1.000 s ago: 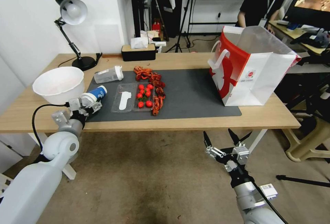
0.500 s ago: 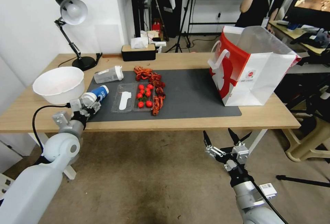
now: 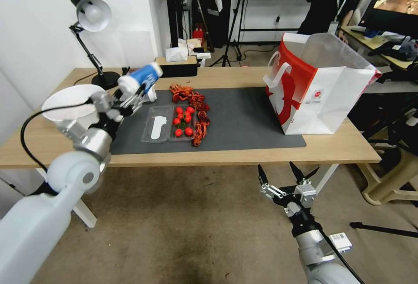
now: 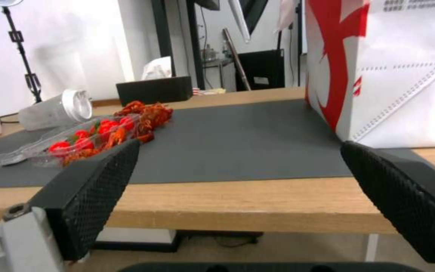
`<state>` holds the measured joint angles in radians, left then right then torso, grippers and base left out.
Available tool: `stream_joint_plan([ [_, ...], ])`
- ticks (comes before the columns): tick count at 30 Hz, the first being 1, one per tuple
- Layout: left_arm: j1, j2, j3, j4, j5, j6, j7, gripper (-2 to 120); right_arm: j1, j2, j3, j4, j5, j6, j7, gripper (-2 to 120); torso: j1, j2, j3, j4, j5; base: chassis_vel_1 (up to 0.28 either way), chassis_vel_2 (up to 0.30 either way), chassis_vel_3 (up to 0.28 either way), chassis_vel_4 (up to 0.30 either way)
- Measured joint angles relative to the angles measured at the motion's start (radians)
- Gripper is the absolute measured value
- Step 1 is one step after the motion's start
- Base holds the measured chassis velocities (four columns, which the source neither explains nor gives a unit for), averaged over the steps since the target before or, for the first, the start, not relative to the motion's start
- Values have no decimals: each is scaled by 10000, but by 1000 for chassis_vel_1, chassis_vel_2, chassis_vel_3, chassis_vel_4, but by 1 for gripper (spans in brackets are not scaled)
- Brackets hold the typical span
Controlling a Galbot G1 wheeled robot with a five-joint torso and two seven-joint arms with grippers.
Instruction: Pick up the trash from the table and place it into the takeout bag.
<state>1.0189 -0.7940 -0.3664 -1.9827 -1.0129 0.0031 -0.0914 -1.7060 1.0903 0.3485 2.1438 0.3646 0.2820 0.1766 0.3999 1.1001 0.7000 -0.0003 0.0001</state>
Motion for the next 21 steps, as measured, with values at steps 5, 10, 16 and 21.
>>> stream_joint_plan([
  [5, -1108, 108, 771, 356, -168, -188, 638, 69, -200, 112, 140, 141, -144, 1, 1, 100, 0, 0, 0, 2, -3, 0, 0, 0, 0],
  [10, -3596, -583, 3013, 1353, -222, -419, 840, 69, -664, 431, 446, 401, -518, 42, -8, 100, 1, -2, 0, 3, 1, 0, 0, 0, 0],
  [16, -6219, -1947, 5437, 2877, -212, -432, 822, 69, -1150, 751, 906, 651, -784, 105, -42, 100, 4, -3, 1, -2, 2, 0, 0, 0, 0],
  [21, -7307, -2862, 6298, 3847, -225, -438, 910, 69, -1377, 1031, 1086, 745, -1016, 159, -79, 100, 3, -2, 2, 2, 2, 0, 0, 0, 0],
])
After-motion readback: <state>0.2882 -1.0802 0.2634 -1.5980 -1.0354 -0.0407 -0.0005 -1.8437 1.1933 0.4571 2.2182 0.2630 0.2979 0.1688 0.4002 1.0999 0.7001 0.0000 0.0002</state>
